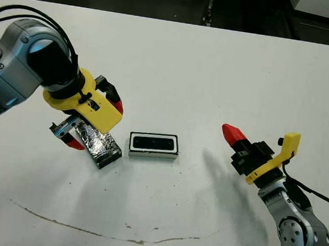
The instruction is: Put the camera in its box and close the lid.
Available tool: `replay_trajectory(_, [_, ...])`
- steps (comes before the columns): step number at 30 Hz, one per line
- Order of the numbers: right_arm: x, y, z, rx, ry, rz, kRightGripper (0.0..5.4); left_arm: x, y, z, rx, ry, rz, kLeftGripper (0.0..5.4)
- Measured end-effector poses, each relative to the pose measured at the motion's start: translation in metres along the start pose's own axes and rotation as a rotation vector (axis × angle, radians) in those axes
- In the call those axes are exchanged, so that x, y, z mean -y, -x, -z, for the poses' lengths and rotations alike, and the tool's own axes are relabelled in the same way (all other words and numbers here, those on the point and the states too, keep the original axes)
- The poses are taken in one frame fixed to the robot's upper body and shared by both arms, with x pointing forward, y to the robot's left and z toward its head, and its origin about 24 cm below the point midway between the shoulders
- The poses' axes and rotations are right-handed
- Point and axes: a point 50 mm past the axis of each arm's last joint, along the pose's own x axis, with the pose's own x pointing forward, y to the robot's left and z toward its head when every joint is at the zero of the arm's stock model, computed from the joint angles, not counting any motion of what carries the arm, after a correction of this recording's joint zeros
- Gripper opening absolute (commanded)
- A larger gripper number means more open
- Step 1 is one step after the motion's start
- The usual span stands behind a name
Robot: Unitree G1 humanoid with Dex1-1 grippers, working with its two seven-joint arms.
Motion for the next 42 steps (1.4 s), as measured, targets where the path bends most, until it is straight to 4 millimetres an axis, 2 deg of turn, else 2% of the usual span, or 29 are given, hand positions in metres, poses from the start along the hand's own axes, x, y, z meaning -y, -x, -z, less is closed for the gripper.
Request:
replay_trajectory(26, [-0.001, -0.001, 0.002, -0.012, 0.005, -0.013, 0.01, 0.010, -0.022, 0.008, 0.035, -0.027, 0.018, 5.40])
replay_trajectory(42, [-0.002, -0.001, 0.004, -0.020, 0.015, -0.019, 0.01, 0.011, -0.036, 0.022, 0.007, -0.057, 0.041, 5.40])
